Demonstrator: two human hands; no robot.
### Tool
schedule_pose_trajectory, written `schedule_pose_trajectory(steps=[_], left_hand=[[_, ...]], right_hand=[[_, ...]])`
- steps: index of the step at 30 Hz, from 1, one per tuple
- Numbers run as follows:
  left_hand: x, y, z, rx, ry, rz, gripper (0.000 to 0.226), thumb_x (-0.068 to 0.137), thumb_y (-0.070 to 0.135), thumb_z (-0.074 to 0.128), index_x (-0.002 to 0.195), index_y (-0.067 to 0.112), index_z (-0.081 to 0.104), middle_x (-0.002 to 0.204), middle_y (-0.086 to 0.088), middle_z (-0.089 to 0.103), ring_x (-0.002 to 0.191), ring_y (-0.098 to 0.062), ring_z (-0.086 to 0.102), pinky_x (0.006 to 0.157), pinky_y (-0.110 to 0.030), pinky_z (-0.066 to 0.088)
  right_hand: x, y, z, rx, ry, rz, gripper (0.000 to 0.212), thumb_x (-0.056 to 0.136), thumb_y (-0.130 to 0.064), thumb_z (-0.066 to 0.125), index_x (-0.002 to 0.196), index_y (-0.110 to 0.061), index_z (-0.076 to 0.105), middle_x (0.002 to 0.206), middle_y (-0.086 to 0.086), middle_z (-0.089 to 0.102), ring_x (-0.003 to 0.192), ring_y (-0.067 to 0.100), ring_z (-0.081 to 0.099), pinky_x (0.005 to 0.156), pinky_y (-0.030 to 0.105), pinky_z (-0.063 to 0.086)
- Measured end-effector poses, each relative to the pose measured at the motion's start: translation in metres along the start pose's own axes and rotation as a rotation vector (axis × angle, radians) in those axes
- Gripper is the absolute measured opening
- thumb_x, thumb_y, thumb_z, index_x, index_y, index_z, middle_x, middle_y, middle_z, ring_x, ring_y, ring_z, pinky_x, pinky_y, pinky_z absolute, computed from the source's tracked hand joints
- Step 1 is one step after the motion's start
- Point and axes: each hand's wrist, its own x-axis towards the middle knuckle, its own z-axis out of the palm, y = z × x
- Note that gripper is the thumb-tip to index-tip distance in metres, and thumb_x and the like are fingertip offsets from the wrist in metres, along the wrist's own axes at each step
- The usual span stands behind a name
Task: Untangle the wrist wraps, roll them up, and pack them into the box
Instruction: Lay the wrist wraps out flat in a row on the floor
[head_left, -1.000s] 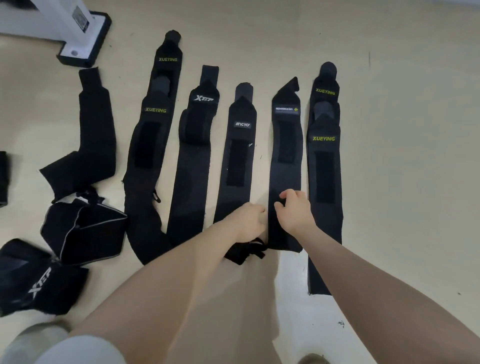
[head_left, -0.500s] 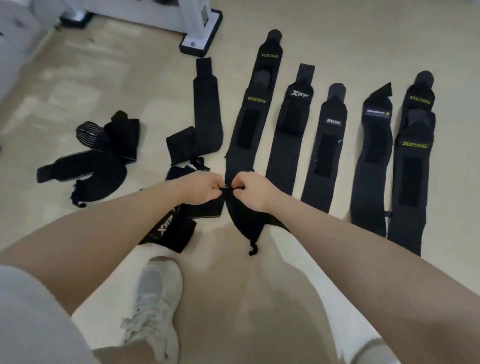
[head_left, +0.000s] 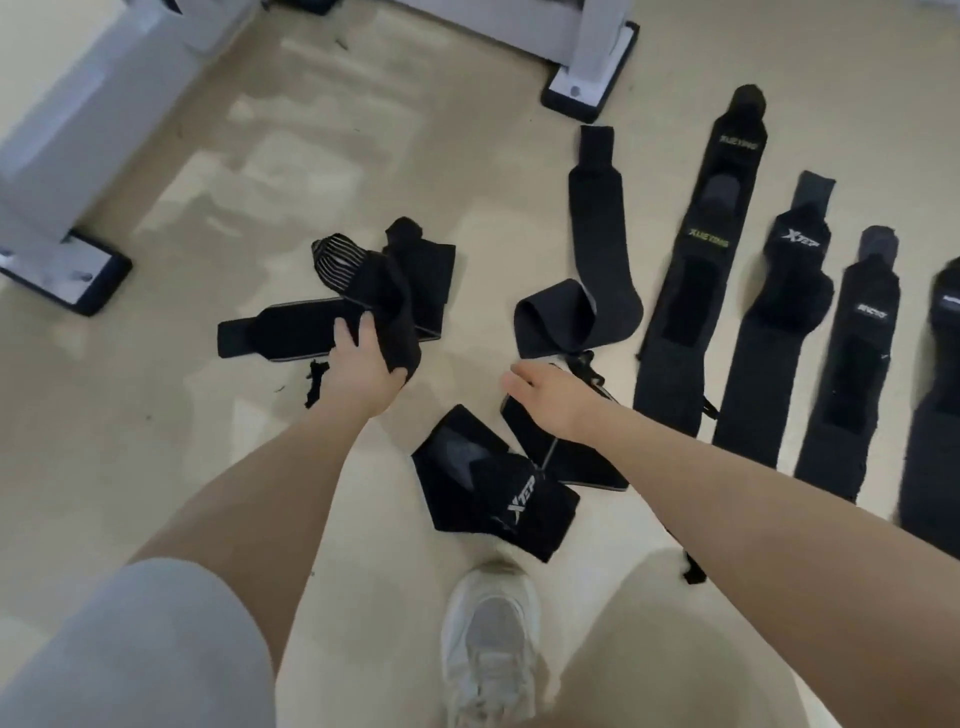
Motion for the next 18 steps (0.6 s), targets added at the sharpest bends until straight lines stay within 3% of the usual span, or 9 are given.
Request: schedule_pose_trajectory(steps=[3,6,8,11,13,15,18], left_hand=[[0.03,0.007,0.0,-0.395,0.105,0.028,0.1,0.081,0.038,0.071,0.151,0.014,0.003,0.155,-0.015,0.017,0.137,-0.035,0.029,0.109,-0.05,0.032],[0.059,0.024,-0.002,-0.515,0.06,-0.02,0.115,0.072,0.039,0.079,0.15,0.017,-0.003,0.15,-0.016,0.028,0.135,-0.034,0.033,0.109,-0.05,0.033],[0.072,0.031,-0.001,-0.472,0.036,-0.057,0.1,0.078,0.03,0.074,0.149,0.009,0.008,0.143,-0.019,0.036,0.128,-0.036,0.041,0.103,-0.046,0.039],[0.068,0.036,-0.003,-0.577,0.03,-0.012,0.04,0.088,0.019,0.059,0.123,0.003,0.048,0.116,-0.013,0.057,0.109,-0.029,0.054,0.082,-0.032,0.044],[0.05,0.045,-0.01,-0.843,-0.08,0.08,0.024,0.089,0.014,0.055,0.113,0.013,0.057,0.106,-0.002,0.061,0.103,-0.019,0.057,0.082,-0.026,0.042],[0.025,0.059,-0.022,-1.074,-0.174,0.193,0.025,0.089,0.006,0.054,0.103,0.025,0.058,0.098,0.005,0.063,0.093,-0.007,0.06,0.081,-0.022,0.047],[-0.007,0.072,-0.033,-1.098,-0.218,0.413,0.042,0.083,-0.004,0.055,0.097,0.035,0.055,0.089,0.015,0.063,0.08,0.007,0.059,0.076,-0.014,0.049]], right_hand=[[0.019,-0.015,0.009,-0.011,-0.026,0.029,0.054,0.101,-0.044,0.03,0.144,-0.011,0.034,0.148,0.007,0.038,0.135,0.023,0.035,0.109,0.033,0.025],[0.033,-0.015,0.009,-0.019,0.003,0.047,0.054,0.1,-0.044,0.03,0.143,-0.011,0.035,0.147,0.008,0.039,0.133,0.022,0.037,0.106,0.032,0.029],[0.037,-0.016,0.002,0.0,0.034,0.068,0.051,0.101,-0.042,0.029,0.141,-0.011,0.038,0.142,0.006,0.043,0.129,0.021,0.04,0.099,0.028,0.029],[0.039,-0.017,-0.008,0.129,0.101,0.104,0.046,0.102,-0.04,0.029,0.137,-0.014,0.042,0.132,0.002,0.05,0.117,0.017,0.045,0.094,0.025,0.029],[0.043,-0.018,-0.013,0.277,0.155,0.114,0.043,0.1,-0.041,0.031,0.135,-0.018,0.042,0.123,-0.002,0.052,0.11,0.014,0.047,0.101,0.029,0.036],[0.049,-0.018,-0.02,0.521,0.222,0.123,0.045,0.099,-0.045,0.033,0.137,-0.022,0.039,0.115,-0.009,0.053,0.116,0.015,0.049,0.106,0.037,0.039],[0.047,-0.019,-0.041,1.117,0.156,0.152,0.061,0.096,-0.056,0.031,0.142,-0.016,0.035,0.129,0.002,0.055,0.122,0.022,0.051,0.107,0.041,0.039]])
